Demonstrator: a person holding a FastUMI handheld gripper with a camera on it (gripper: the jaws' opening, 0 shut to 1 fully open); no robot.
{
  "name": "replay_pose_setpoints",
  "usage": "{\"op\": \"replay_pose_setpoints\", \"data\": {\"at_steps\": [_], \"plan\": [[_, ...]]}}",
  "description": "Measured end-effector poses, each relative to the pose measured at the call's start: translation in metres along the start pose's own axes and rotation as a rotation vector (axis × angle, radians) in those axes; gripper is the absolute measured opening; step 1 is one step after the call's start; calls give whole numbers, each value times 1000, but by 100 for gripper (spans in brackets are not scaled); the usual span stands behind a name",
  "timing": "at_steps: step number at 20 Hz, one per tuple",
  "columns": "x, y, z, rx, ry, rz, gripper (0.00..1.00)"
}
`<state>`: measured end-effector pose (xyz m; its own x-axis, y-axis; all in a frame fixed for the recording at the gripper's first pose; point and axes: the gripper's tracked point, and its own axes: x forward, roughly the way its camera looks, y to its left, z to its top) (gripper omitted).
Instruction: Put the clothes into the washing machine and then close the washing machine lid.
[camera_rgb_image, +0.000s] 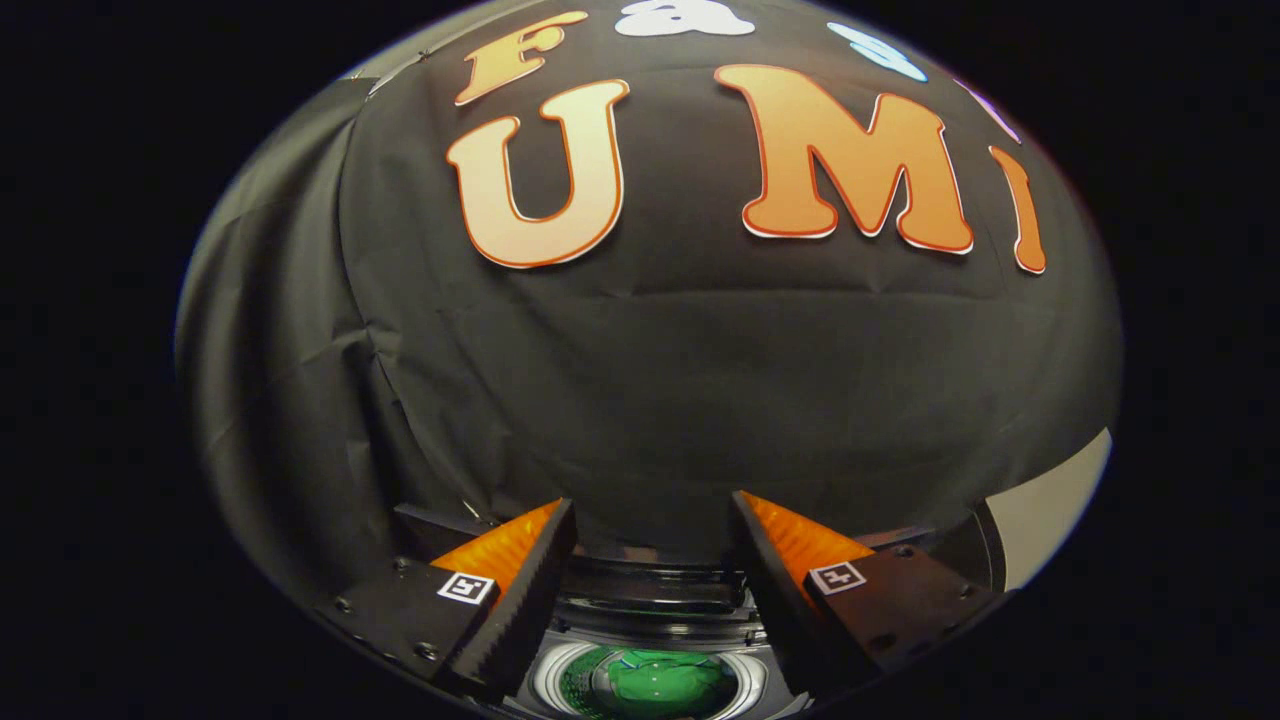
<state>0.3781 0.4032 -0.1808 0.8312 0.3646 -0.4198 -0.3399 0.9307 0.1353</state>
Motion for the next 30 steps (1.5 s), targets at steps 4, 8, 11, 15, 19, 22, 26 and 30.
{"op": "replay_pose_setpoints", "data": {"at_steps": [4,8,11,15,19,22,26,30], "plan": [[15,-3,-12,10,37,-19,99],[10,-6,-14,13,58,-38,99],[7,-6,-16,16,59,-54,99],[-18,0,-28,18,56,-61,99],[-43,4,-42,5,47,-62,99],[-58,7,-54,-2,39,-61,99],[-73,11,-65,-3,27,-64,99],[-84,14,-82,4,30,-42,99]]}}
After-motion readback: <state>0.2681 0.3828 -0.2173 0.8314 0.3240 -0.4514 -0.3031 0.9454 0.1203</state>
